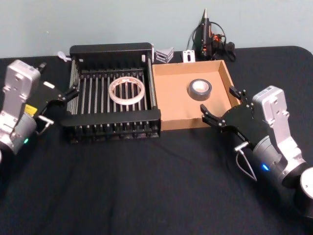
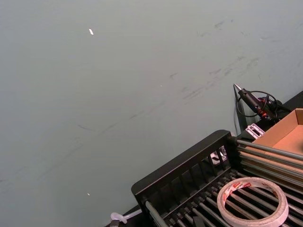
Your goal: Pick up the white tape and place it into the black box , Pick up the silver tape and place it into the brown box.
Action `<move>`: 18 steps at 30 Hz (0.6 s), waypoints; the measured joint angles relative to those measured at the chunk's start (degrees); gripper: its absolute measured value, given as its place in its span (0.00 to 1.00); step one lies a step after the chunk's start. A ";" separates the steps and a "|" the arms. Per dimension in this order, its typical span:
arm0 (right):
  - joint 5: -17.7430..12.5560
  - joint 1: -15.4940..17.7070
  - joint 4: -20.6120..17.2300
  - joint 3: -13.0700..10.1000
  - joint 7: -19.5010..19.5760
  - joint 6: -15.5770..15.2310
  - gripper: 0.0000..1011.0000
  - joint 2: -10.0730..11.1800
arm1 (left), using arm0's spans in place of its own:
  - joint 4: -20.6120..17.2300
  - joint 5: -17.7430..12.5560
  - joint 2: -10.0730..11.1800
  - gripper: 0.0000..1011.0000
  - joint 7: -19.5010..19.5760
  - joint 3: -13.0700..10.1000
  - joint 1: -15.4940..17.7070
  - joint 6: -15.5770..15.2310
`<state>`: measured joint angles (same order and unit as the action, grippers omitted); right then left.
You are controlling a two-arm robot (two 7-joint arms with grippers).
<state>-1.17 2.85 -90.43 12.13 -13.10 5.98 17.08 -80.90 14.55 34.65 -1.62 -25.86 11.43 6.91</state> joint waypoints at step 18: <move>-0.04 -0.06 -0.07 0.08 -0.03 -0.09 0.99 0.11 | 0.00 0.00 0.00 0.99 0.00 0.00 0.00 0.00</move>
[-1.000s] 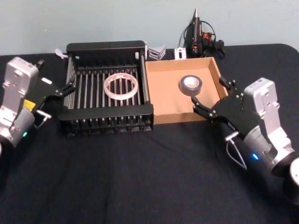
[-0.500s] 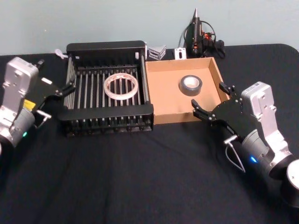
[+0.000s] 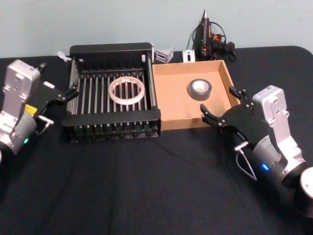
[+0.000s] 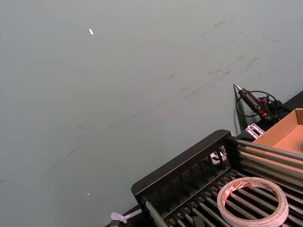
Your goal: Pick up the white tape and place it into the black box , Pick up the silver tape and place it into the brown box.
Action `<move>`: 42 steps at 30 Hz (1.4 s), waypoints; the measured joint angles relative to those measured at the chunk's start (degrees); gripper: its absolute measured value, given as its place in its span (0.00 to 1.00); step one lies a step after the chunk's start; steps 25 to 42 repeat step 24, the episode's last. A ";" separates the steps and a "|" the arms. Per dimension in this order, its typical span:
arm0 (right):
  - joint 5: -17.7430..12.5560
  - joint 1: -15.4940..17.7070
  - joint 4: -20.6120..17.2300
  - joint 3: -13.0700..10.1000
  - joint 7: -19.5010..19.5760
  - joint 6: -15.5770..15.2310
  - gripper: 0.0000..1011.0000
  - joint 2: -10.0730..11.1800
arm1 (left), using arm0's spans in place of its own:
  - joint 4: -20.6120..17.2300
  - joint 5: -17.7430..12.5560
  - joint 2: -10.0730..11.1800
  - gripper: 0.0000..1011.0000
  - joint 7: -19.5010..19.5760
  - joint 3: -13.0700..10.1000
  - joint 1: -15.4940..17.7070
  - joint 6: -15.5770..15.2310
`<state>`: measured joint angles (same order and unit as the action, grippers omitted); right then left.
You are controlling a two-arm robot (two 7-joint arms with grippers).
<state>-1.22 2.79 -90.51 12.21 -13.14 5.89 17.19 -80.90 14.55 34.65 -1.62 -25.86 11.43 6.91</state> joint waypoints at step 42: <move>-0.09 0.00 -0.04 0.03 -0.06 0.00 0.99 0.03 | 0.00 0.00 0.00 0.99 0.00 0.00 0.00 0.00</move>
